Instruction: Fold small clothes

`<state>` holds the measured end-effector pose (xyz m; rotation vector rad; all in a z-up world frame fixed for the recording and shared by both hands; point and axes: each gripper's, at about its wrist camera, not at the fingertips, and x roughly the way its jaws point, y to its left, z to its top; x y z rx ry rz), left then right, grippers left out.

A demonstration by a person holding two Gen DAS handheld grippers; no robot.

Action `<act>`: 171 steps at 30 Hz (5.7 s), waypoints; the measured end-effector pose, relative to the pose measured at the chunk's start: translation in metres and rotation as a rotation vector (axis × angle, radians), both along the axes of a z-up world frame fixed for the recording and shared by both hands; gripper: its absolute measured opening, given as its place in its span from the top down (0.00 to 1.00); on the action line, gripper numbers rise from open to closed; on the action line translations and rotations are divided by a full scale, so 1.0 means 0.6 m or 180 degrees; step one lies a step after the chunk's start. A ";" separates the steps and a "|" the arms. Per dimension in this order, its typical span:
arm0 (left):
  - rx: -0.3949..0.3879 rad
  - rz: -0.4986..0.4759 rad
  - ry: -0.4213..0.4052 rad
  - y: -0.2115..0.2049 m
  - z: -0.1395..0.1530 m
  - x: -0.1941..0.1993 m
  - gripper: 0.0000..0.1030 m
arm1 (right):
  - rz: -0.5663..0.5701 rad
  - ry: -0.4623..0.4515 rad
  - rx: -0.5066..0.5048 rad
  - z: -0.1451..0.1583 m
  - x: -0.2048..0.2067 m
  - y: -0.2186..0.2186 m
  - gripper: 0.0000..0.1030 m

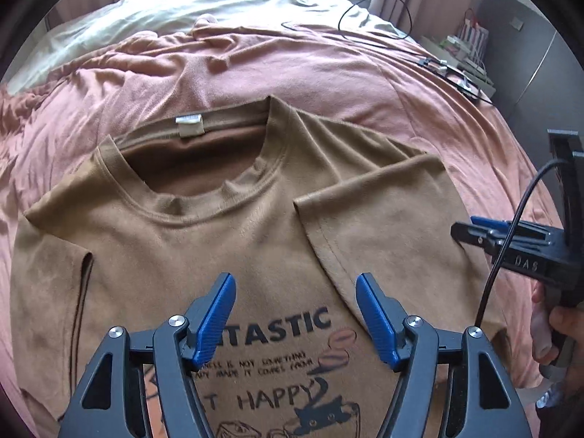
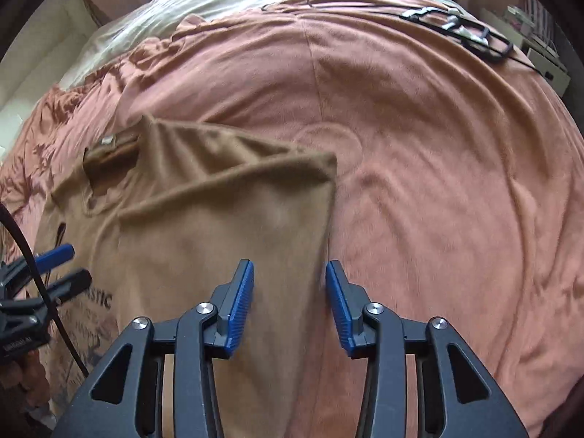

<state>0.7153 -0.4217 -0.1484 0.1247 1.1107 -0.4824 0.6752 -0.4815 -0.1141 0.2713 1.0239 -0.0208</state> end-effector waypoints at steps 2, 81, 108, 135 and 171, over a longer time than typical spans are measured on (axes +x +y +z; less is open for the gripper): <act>-0.0038 -0.0005 0.0067 0.000 -0.001 -0.008 0.32 | 0.0026 0.0007 -0.0071 -0.002 -0.019 -0.001 0.62; 0.0096 0.0262 0.0023 0.209 0.009 -0.127 0.28 | 0.0438 -0.0099 -0.0692 0.007 -0.130 0.170 0.59; -0.0399 0.0260 -0.0532 0.384 0.270 -0.286 0.00 | -0.0214 -0.0416 -0.0766 0.235 -0.421 0.202 0.00; -0.0595 0.0496 -0.1030 0.577 0.437 -0.560 0.00 | -0.0048 -0.1117 -0.0687 0.358 -0.801 0.232 0.00; -0.0640 0.0945 -0.1197 0.841 0.254 -0.771 0.01 | -0.0353 -0.1371 -0.0250 0.193 -1.020 0.186 0.00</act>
